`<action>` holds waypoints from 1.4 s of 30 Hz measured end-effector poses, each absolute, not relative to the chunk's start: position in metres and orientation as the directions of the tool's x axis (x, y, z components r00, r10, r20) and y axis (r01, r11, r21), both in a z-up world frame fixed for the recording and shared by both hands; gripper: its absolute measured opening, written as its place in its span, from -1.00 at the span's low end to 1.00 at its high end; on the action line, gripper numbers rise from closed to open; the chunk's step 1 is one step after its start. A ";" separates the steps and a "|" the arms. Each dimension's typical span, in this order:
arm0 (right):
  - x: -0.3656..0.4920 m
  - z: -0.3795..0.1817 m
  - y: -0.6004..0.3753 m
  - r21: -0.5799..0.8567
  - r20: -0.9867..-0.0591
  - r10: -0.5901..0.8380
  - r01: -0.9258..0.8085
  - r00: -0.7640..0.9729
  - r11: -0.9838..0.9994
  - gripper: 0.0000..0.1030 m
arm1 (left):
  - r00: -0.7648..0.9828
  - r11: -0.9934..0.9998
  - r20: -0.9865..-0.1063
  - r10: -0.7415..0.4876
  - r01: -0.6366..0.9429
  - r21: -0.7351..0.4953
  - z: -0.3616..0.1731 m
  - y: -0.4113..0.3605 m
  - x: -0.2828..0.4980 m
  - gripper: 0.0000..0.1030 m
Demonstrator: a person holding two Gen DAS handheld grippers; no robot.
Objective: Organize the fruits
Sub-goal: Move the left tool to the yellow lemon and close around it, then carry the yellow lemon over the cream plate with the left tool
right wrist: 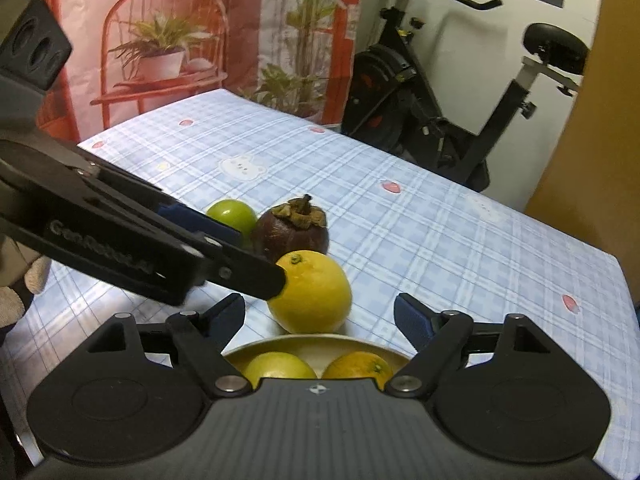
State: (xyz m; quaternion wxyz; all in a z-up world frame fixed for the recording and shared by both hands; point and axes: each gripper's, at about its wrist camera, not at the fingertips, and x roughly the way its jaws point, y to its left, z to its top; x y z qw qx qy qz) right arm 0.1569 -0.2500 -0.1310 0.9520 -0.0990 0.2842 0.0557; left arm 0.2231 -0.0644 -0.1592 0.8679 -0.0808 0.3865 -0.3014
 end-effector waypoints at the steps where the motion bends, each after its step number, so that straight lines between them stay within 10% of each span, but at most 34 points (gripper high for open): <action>1: 0.160 -0.132 -0.249 -0.159 -0.558 0.055 -0.172 0.828 0.972 0.52 | 0.518 0.804 -0.620 -0.589 0.457 -0.381 -0.160 -0.064 0.226 0.01; 22: 0.197 -0.150 -0.262 -0.050 -0.641 0.124 -0.203 0.757 0.978 0.16 | 0.466 0.783 -0.633 -0.618 0.438 -0.442 -0.185 -0.087 0.249 0.09; 42: 0.149 -0.113 -0.252 -0.072 -0.539 0.119 -0.186 0.834 0.980 0.16 | 0.522 0.758 -0.556 -0.646 0.522 -0.390 -0.124 -0.080 0.198 0.08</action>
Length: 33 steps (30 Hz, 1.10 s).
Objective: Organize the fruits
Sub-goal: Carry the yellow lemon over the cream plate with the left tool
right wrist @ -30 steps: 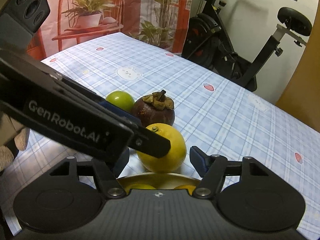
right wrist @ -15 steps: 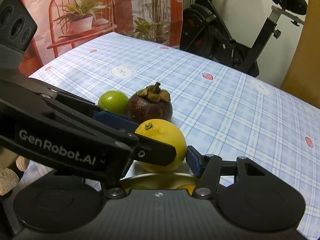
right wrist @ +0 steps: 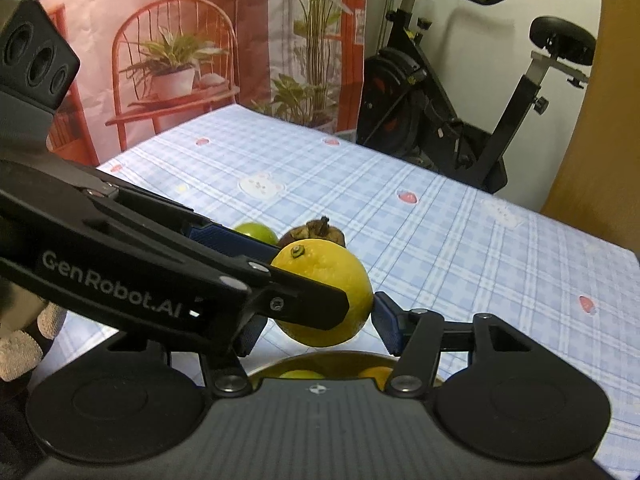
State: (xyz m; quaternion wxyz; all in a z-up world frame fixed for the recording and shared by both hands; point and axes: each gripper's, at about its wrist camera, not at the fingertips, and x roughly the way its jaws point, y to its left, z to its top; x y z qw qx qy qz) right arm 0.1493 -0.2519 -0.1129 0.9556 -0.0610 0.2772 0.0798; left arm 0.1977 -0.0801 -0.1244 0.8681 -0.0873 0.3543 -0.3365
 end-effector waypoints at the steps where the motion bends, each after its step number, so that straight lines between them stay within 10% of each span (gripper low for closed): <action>1: 0.144 -0.109 -0.252 -0.072 -0.532 0.118 -0.184 0.838 0.980 0.15 | 0.522 0.754 -0.551 -0.651 0.530 -0.388 -0.122 -0.081 0.194 0.07; 33: 0.011 -0.150 -0.279 0.184 -0.601 0.146 -0.042 0.786 0.982 0.16 | 0.294 0.720 -0.712 -0.638 0.554 -0.417 -0.162 -0.135 0.109 0.07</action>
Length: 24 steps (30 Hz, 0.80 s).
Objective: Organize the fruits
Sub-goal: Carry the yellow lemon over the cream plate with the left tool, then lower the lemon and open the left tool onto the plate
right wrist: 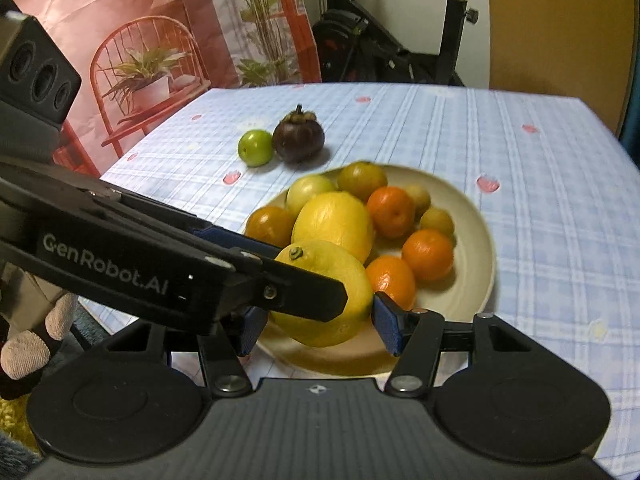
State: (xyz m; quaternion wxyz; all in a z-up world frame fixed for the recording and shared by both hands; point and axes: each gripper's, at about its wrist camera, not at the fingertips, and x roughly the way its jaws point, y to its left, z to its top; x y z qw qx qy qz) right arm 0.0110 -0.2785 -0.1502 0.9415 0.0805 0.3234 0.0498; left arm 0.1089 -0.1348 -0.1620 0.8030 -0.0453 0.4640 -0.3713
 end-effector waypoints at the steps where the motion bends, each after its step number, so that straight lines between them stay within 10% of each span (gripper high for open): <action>1: 0.012 -0.151 -0.279 0.190 -0.604 0.151 -0.042 0.782 0.981 0.16 | 0.292 0.722 -0.716 -0.634 0.555 -0.413 -0.163 -0.135 0.109 0.06; 24: 0.028 -0.156 -0.269 0.114 -0.634 0.108 -0.045 0.765 0.992 0.21 | 0.407 0.743 -0.661 -0.631 0.563 -0.362 -0.151 -0.123 0.110 0.22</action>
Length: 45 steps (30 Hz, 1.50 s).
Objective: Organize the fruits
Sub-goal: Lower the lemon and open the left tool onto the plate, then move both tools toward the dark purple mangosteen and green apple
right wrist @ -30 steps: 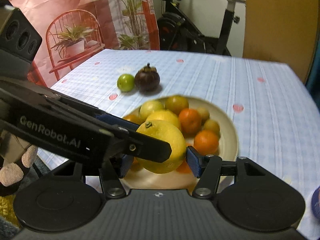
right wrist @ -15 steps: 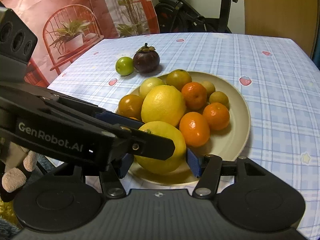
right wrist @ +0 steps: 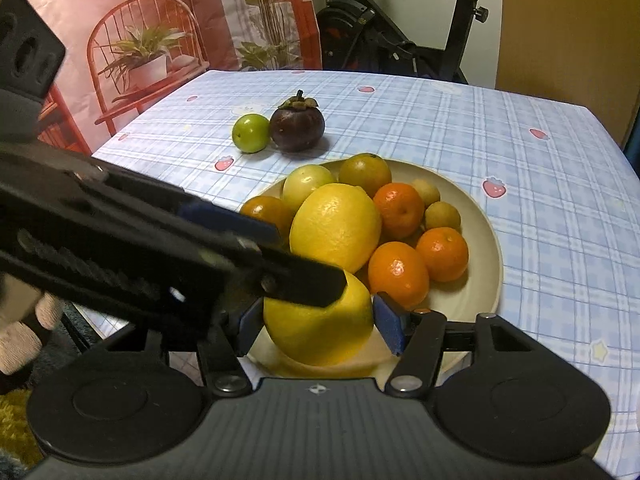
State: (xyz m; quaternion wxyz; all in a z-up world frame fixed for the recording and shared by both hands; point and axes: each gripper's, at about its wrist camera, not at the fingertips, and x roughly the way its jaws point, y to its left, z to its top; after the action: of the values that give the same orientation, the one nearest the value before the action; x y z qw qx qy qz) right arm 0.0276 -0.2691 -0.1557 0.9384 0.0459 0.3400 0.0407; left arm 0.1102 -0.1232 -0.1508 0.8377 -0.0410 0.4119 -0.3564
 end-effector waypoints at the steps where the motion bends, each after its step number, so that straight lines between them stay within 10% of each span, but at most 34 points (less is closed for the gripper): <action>1: 0.028 -0.155 -0.269 0.111 -0.636 0.106 -0.045 0.765 0.993 0.24 | 0.421 0.747 -0.654 -0.629 0.559 -0.359 -0.149 -0.121 0.110 0.23; 7: 0.023 -0.146 -0.265 0.090 -0.607 0.098 -0.054 0.789 0.994 0.50 | 0.517 0.786 -0.613 -0.598 0.530 -0.319 -0.138 -0.105 0.112 0.23; 28: 0.067 -0.088 -0.265 0.025 -0.466 0.152 -0.158 0.872 0.987 0.50 | 0.730 0.913 -0.550 -0.406 0.303 -0.272 -0.115 -0.017 0.177 0.23; 45: 0.198 -0.114 -0.245 -0.058 -0.591 0.188 -0.273 0.784 0.960 0.47 | 0.473 0.811 -0.664 -0.579 0.415 -0.411 -0.148 -0.041 0.291 0.22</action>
State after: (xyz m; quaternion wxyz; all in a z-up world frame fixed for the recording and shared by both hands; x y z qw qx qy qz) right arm 0.1976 -0.2446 -0.1138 0.9419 -0.0704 0.3048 0.1224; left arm 0.2909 -0.0410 -0.1479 0.8527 -0.0967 0.4226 -0.2914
